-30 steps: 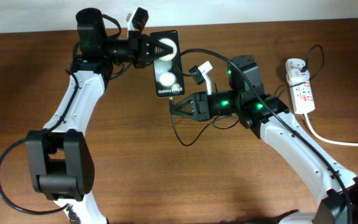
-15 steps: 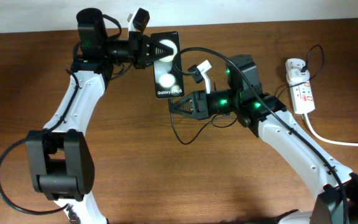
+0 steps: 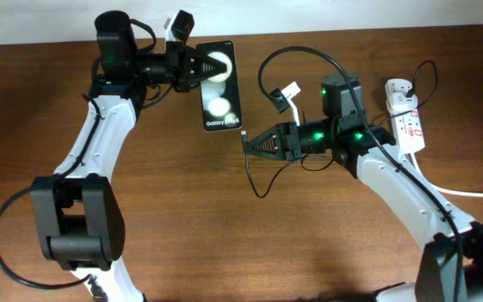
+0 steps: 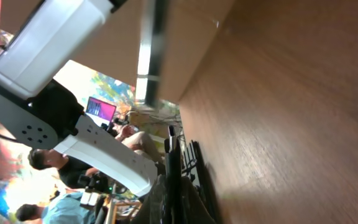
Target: Plug charger to phone and switch on socket
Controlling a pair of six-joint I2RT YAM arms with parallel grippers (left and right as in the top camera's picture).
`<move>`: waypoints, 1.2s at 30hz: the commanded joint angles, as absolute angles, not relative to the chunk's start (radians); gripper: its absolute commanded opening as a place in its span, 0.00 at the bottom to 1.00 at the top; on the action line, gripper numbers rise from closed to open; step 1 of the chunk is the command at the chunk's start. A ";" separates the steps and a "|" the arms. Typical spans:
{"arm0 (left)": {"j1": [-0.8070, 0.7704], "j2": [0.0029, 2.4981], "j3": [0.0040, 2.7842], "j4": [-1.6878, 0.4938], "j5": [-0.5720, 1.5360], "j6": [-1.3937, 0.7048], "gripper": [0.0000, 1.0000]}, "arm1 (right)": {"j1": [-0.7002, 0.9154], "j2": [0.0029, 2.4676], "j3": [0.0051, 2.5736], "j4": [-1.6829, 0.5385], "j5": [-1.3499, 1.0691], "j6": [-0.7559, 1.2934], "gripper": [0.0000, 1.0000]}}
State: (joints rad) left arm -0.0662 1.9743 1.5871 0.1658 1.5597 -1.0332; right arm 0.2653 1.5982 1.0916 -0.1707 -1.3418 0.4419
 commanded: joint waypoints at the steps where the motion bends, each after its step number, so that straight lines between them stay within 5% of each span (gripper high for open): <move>1: -0.064 1.971 1.596 0.172 1.545 -1.024 0.00 | 0.270 1.612 1.078 -0.159 -1.382 0.420 0.04; 36: -0.096 1.971 1.596 0.172 1.483 -1.016 0.00 | 0.295 1.612 1.078 -0.073 -1.399 0.470 0.04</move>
State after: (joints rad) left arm -0.0906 1.9743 1.5871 0.1658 1.4876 -1.0328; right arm 0.2897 1.6096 1.0859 -0.0780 -1.3750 0.4721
